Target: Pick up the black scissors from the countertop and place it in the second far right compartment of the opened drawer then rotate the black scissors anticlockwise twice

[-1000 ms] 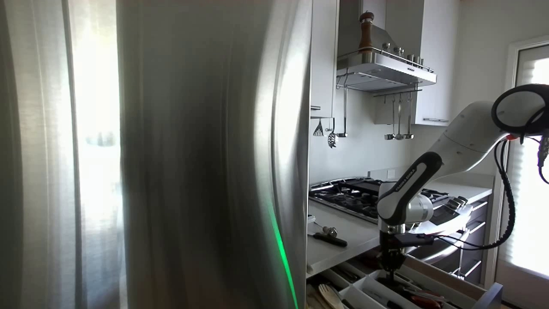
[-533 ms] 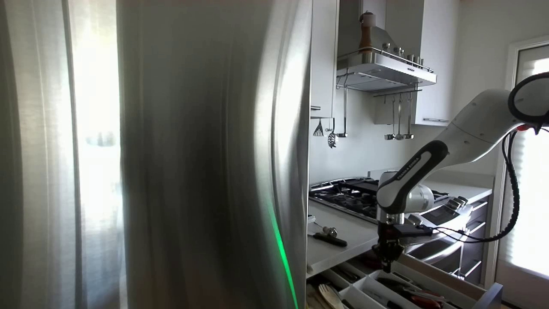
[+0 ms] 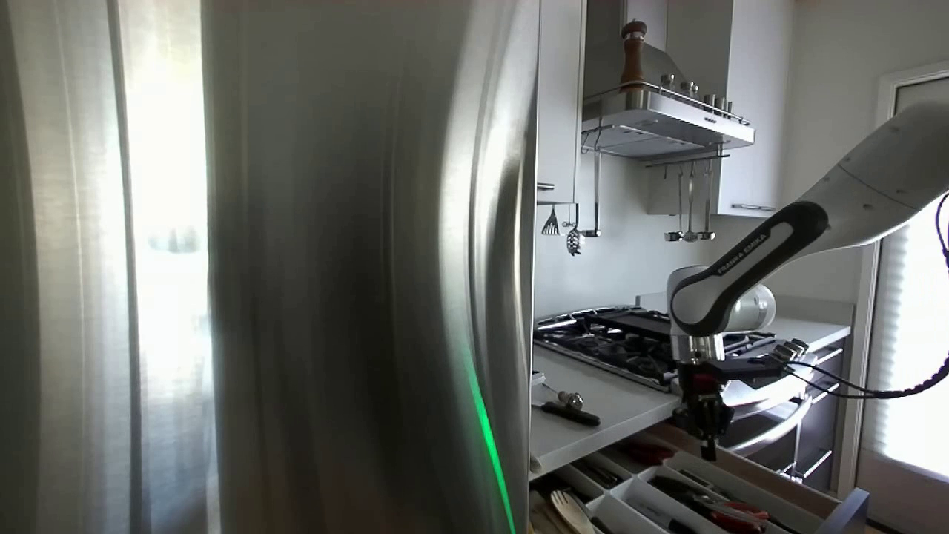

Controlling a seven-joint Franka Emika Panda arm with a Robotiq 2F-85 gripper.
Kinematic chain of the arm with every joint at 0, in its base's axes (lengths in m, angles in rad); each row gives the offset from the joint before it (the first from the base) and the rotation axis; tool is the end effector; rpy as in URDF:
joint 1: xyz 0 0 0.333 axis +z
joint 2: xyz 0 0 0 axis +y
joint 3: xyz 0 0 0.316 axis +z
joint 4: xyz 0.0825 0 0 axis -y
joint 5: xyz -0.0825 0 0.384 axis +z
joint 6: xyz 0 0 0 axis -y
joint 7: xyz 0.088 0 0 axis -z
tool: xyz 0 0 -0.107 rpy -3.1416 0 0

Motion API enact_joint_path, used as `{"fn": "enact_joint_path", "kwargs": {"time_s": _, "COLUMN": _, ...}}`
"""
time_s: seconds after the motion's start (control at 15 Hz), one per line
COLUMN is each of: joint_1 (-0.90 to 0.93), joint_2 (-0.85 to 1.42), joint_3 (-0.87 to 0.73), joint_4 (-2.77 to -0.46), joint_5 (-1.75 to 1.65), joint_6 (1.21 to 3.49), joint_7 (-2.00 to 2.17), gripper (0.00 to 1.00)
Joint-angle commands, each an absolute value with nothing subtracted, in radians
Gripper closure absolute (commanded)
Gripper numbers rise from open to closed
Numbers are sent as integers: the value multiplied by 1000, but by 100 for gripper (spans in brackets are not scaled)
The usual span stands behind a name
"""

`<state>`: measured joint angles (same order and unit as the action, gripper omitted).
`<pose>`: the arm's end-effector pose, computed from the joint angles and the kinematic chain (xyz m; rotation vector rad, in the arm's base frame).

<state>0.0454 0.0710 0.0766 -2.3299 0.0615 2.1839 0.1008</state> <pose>0.4838 0.0617 0.2914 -3.0952 0.0298 0.3438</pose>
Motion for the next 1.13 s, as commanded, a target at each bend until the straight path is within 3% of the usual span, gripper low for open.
{"fn": "enact_joint_path", "kwargs": {"time_s": 0.0, "joint_1": 71, "joint_2": -76, "joint_3": 84, "joint_4": -2419, "joint_5": 18, "joint_6": 2121, "joint_7": 176, "gripper": 73}}
{"fn": "enact_joint_path", "kwargs": {"time_s": 0.67, "joint_1": 105, "joint_2": -320, "joint_3": 173, "joint_4": -2509, "joint_5": -5, "joint_6": 1986, "joint_7": 327, "gripper": 1}}
{"fn": "enact_joint_path", "kwargs": {"time_s": 1.07, "joint_1": 101, "joint_2": -283, "joint_3": 170, "joint_4": -2471, "joint_5": 14, "joint_6": 1993, "joint_7": 297, "gripper": 0}}
